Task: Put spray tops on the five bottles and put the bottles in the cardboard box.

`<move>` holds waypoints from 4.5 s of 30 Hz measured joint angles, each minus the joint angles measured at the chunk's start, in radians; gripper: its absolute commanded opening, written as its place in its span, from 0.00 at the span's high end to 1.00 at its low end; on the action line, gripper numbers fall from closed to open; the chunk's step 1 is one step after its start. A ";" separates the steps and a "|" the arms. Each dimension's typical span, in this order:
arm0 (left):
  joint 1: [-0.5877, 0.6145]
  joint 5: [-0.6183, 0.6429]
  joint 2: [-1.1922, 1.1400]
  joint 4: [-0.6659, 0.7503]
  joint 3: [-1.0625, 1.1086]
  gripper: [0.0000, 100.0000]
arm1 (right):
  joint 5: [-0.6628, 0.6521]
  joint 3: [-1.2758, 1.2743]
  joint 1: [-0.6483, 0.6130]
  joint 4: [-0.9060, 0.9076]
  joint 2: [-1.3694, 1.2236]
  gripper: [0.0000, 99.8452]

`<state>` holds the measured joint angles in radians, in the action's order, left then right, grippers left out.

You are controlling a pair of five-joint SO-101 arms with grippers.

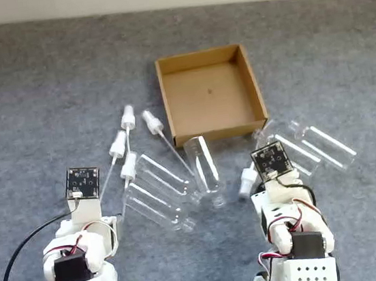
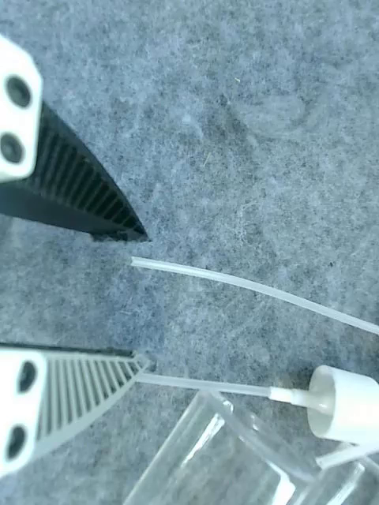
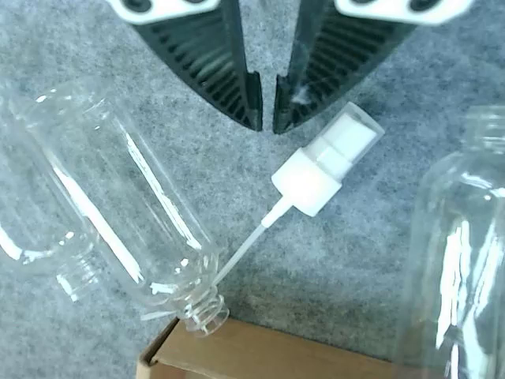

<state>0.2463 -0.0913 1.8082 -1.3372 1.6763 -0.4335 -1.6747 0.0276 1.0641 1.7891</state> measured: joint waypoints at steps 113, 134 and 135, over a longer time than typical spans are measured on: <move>0.129 -0.190 0.000 0.000 0.000 0.80 | -0.733 2.111 0.365 0.595 -2.378 0.75; 0.129 -0.193 0.000 0.012 0.000 0.80 | -0.528 2.004 0.350 0.430 -2.400 1.00; 0.135 -0.196 0.000 0.043 0.000 0.80 | -0.486 2.012 0.351 0.428 -2.400 1.00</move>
<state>0.3813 -0.2877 1.8082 -1.2942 1.6763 -0.9198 0.3368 0.3790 1.4922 -0.6107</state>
